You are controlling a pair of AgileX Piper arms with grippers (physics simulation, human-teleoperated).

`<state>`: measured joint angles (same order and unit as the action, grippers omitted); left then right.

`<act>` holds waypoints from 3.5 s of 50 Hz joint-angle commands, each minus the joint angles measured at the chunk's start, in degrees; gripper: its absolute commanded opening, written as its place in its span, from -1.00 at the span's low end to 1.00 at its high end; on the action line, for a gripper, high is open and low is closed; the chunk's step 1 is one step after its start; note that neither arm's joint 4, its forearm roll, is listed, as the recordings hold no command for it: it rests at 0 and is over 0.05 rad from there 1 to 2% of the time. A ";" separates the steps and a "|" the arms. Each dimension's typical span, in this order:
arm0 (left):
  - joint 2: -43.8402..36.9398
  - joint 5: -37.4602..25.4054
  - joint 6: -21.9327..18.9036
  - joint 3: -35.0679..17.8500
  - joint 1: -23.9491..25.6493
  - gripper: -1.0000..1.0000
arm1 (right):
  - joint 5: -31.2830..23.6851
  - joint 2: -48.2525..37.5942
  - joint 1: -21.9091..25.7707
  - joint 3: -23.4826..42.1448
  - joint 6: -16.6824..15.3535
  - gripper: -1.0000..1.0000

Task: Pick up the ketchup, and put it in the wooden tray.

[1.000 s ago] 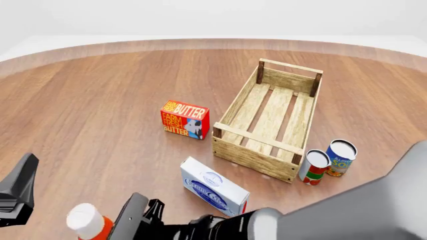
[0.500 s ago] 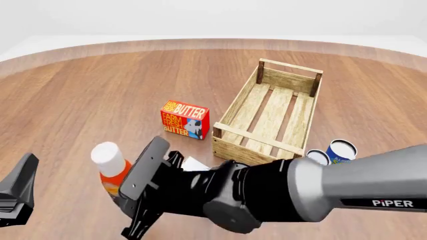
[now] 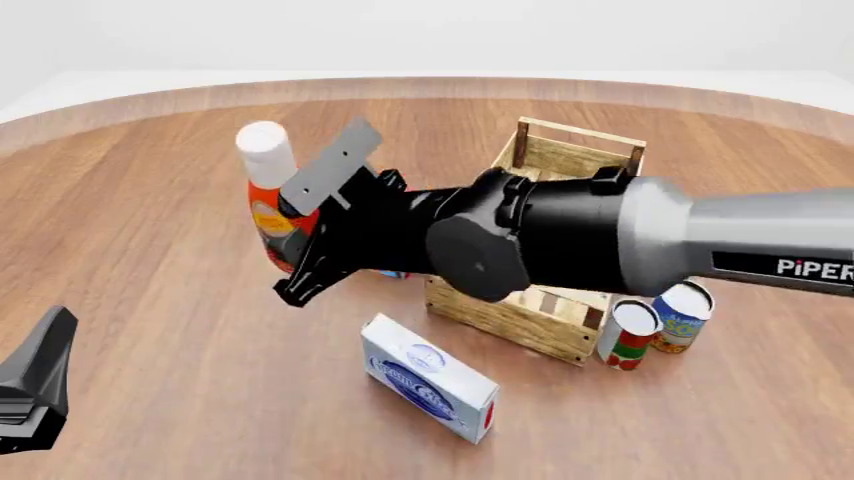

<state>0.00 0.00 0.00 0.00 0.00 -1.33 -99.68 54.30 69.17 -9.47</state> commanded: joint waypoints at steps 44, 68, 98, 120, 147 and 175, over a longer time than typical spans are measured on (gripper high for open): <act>0.00 0.00 0.00 0.00 0.00 1.00 | 0.61 8.97 -30.27 -9.56 -1.31 -1.00; 0.00 0.00 0.00 0.00 0.00 1.00 | 7.58 -1.48 -37.70 -8.95 0.33 -1.00; 0.00 0.00 0.00 0.00 0.00 1.00 | 14.32 -15.30 -42.23 -5.43 1.39 -1.00; 0.00 0.00 0.00 0.00 0.00 1.00 | 17.31 -20.89 -41.93 -3.27 3.74 -1.00; 0.00 0.00 0.00 0.00 0.00 1.00 | 18.33 -21.10 -42.35 -4.83 4.65 1.00; 0.00 0.00 0.00 0.00 0.00 1.00 | 18.74 -13.72 -42.46 -8.41 4.44 1.00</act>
<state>0.00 0.00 0.00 0.00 0.00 17.42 -116.05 11.67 62.16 -4.91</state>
